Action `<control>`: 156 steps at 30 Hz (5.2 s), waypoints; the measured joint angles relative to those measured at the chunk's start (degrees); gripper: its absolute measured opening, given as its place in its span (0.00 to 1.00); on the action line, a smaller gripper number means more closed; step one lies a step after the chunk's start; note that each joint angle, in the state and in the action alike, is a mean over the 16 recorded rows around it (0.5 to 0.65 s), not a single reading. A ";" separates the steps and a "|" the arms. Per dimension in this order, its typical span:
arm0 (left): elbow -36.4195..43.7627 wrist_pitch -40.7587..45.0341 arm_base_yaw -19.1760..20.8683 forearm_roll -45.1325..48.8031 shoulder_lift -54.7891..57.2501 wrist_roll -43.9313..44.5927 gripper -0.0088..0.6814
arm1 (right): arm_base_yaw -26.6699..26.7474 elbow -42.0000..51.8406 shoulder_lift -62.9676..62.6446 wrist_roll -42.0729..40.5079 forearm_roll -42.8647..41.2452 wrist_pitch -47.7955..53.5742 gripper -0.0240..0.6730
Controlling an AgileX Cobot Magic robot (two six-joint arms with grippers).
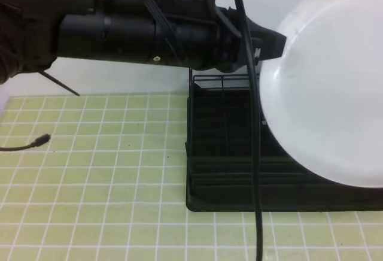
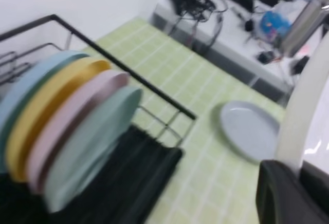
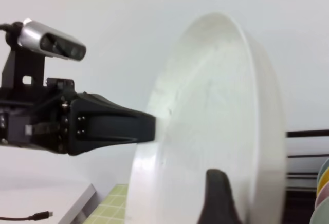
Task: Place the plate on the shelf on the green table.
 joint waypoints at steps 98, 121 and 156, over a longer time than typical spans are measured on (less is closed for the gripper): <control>57.24 -63.38 0.17 17.28 -55.09 14.34 0.01 | 2.12 -39.90 51.39 -49.89 -49.94 18.80 0.09; 57.24 -64.76 0.17 17.28 -54.99 14.85 0.01 | 2.14 -39.90 61.16 -45.85 -50.41 15.00 0.14; 57.24 -61.82 0.17 11.44 -54.99 15.88 0.01 | 2.16 -39.90 62.64 -30.99 -49.83 13.41 0.57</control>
